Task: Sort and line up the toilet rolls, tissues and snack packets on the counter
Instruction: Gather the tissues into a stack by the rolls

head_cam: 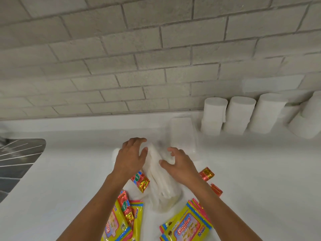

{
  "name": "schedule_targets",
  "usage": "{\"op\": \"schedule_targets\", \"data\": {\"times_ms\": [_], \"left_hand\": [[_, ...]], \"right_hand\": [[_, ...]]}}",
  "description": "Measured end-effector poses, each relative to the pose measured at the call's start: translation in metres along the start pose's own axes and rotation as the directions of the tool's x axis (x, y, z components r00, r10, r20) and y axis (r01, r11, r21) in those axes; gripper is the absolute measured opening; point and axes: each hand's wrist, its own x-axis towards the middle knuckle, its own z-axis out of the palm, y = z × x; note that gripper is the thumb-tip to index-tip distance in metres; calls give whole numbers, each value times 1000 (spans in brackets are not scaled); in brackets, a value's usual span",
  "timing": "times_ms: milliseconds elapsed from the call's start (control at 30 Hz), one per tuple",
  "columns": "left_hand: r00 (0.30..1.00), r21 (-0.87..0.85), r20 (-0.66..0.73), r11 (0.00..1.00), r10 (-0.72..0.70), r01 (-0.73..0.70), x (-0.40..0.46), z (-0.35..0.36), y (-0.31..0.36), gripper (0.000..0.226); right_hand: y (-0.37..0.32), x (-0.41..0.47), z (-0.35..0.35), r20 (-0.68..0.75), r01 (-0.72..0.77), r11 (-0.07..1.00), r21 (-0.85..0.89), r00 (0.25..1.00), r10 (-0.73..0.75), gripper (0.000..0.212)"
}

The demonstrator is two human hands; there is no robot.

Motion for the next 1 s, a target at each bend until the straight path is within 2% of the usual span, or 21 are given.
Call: {"op": "schedule_targets", "data": {"times_ms": [167, 267, 433, 600, 867, 1000], "left_hand": [[1000, -21, 21, 1000, -3, 3, -9, -3, -20, 39], [999, -19, 35, 1000, -12, 12, -5, -7, -35, 40], [994, 3, 109, 1000, -8, 7, 1, -8, -69, 40], [983, 13, 155, 994, 101, -104, 0, 6, -99, 35], [982, -37, 92, 986, 163, -161, -6, 14, -121, 35], [966, -1, 187, 983, 179, -182, -1, 15, -123, 43]], "right_hand": [[-12, -14, 24, 140, -48, 996, -78, 988, 59, 97], [-14, -17, 36, 153, -105, 988, -113, 981, 122, 103], [-24, -17, 48, 92, -167, 980, -107, 980, 177, 95], [-29, -8, 54, 31, -231, 965, -121, 971, 237, 95], [-40, 5, 58, -63, -283, 944, -172, 959, 276, 73], [-43, 9, 53, -107, -283, 941, -188, 958, 267, 70]]}}
